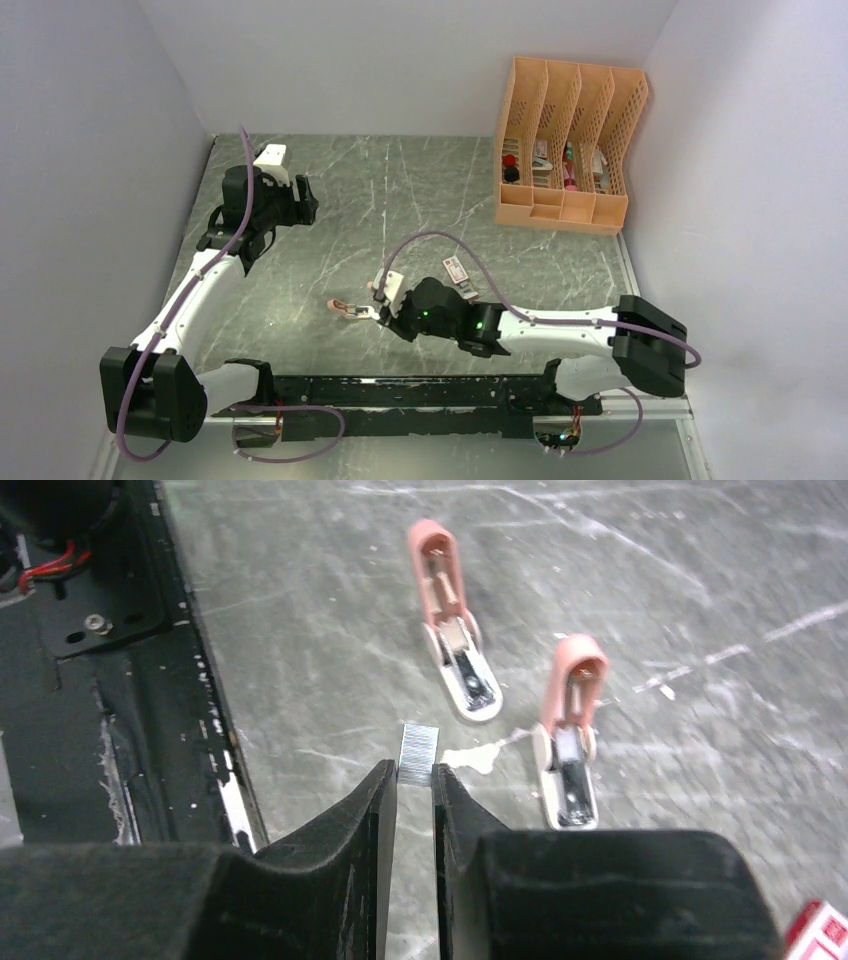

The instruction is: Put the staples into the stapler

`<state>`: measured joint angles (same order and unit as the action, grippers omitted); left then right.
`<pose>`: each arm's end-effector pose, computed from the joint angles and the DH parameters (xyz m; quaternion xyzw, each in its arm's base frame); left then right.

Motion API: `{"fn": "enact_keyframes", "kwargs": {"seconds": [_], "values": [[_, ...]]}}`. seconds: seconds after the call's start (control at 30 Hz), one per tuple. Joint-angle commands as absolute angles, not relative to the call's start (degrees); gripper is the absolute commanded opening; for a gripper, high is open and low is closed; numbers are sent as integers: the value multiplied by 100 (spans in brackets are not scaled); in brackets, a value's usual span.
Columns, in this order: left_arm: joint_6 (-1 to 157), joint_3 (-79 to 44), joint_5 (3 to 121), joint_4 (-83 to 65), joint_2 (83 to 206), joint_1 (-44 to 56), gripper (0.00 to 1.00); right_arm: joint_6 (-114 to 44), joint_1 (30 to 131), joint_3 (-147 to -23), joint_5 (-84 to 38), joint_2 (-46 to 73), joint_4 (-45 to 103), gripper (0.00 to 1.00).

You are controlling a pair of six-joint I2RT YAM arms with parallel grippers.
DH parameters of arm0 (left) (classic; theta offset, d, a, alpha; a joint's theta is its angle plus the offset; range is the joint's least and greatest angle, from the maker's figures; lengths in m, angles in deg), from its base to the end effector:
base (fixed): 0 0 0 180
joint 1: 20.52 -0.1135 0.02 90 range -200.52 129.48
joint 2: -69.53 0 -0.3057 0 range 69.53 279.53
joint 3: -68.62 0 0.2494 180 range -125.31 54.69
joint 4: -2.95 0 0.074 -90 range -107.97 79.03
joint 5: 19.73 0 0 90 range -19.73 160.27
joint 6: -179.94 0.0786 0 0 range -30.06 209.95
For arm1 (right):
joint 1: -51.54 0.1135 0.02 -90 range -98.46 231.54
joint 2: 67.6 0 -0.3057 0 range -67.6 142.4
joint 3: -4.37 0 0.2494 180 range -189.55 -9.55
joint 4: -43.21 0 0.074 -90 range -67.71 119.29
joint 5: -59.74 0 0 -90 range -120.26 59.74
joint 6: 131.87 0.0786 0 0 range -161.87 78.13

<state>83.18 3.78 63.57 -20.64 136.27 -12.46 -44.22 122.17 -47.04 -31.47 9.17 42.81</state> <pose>0.2817 -0.0492 0.3206 0.0408 0.8438 -0.1177 0.5220 0.1053 0.2946 0.2380 -0.4991 0.6842 0.2910 0.4451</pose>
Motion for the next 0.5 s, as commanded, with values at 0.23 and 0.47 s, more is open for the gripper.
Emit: {"fn": "enact_keyframes", "kwargs": {"seconds": [0.23, 0.47], "values": [[8335, 327, 6320, -2071, 13599, -1217, 75, -4048, 11538, -4405, -3158, 172, 3585, 13], [8322, 324, 6320, -2055, 13593, -1217, 75, -3959, 11425, -4178, -3347, -145, 3776, 9]]}}
